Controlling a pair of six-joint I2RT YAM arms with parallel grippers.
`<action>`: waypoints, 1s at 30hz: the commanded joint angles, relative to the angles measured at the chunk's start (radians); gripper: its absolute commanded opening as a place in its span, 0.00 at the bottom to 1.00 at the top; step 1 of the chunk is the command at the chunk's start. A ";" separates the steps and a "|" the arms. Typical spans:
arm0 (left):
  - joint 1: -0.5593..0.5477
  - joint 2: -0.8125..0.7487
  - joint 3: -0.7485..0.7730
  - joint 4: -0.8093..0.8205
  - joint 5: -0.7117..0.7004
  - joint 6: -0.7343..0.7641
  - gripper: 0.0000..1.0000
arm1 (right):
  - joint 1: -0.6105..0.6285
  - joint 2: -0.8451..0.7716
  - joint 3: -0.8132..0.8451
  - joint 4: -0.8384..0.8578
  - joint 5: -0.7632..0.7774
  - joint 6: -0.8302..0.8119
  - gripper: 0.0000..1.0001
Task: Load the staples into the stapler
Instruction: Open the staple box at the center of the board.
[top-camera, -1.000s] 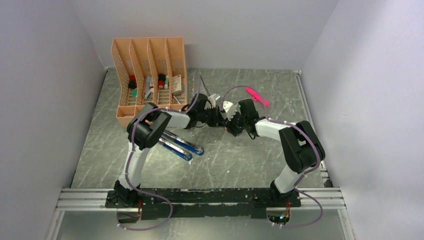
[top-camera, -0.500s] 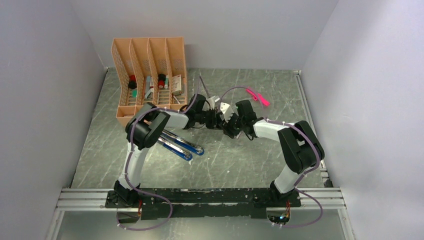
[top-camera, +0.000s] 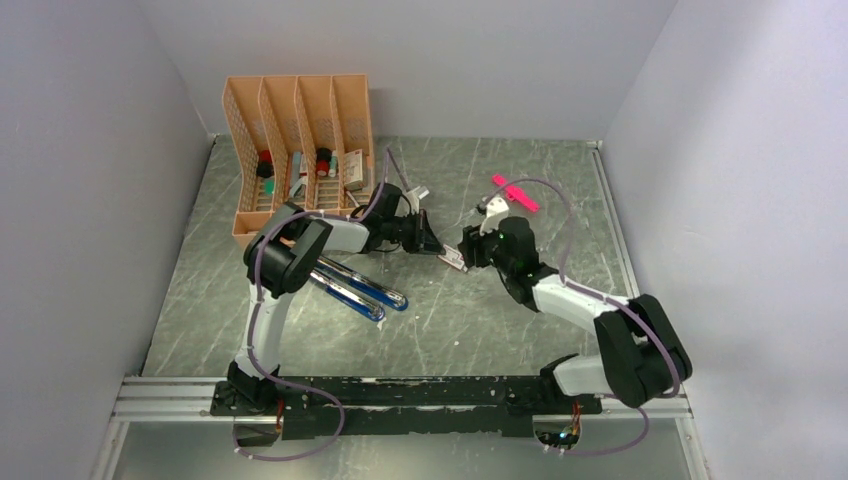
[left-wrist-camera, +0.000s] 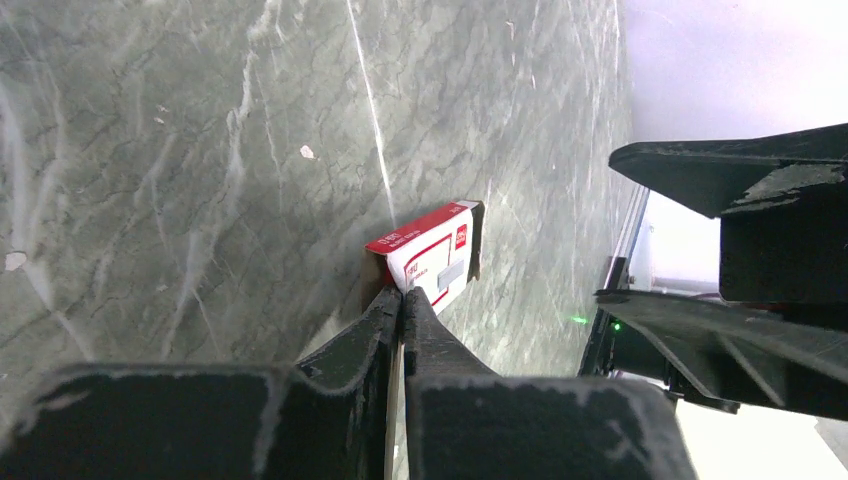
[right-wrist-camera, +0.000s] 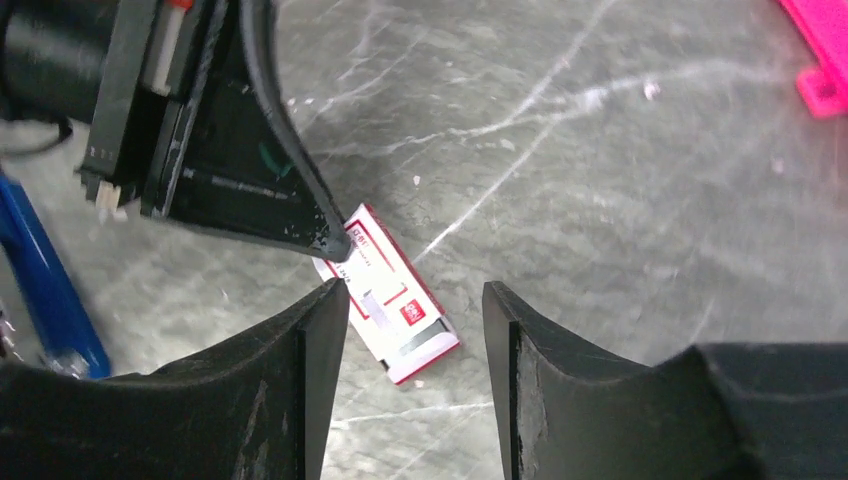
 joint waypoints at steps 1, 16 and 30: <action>0.000 -0.046 -0.009 -0.010 -0.013 -0.008 0.07 | -0.005 -0.051 -0.062 0.105 0.190 0.393 0.55; 0.003 -0.048 -0.002 0.009 -0.065 -0.074 0.07 | -0.006 0.050 0.017 -0.114 0.266 0.750 0.53; 0.002 -0.043 -0.006 0.025 -0.063 -0.088 0.07 | -0.007 0.145 0.010 -0.094 0.242 0.780 0.47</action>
